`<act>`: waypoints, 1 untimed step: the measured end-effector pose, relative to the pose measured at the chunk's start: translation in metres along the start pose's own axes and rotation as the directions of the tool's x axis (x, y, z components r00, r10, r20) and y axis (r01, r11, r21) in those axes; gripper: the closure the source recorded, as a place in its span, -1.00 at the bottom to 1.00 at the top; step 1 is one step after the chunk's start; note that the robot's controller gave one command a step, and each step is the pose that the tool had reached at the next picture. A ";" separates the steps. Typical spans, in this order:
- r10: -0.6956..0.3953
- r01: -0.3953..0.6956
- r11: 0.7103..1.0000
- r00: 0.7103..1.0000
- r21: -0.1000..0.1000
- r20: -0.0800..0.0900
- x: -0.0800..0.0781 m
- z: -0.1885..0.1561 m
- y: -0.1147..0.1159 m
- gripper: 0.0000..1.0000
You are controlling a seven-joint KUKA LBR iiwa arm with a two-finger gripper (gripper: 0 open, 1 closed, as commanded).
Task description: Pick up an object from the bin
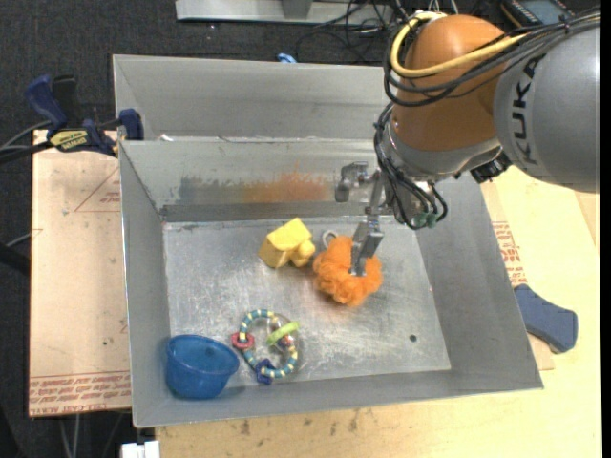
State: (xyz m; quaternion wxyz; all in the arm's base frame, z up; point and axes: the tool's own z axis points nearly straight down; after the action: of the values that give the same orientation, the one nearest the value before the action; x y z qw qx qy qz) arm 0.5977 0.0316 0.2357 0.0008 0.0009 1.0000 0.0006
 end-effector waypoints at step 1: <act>0.000 0.000 1.000 1.000 0.000 0.000 0.000 0.000 0.000 1.00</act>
Offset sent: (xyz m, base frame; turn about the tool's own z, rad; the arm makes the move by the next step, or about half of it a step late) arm 0.0000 0.0000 0.0000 0.0000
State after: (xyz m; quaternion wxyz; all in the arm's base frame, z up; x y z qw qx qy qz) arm 0.5977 0.0316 0.2357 0.0008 0.0010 1.0000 0.0006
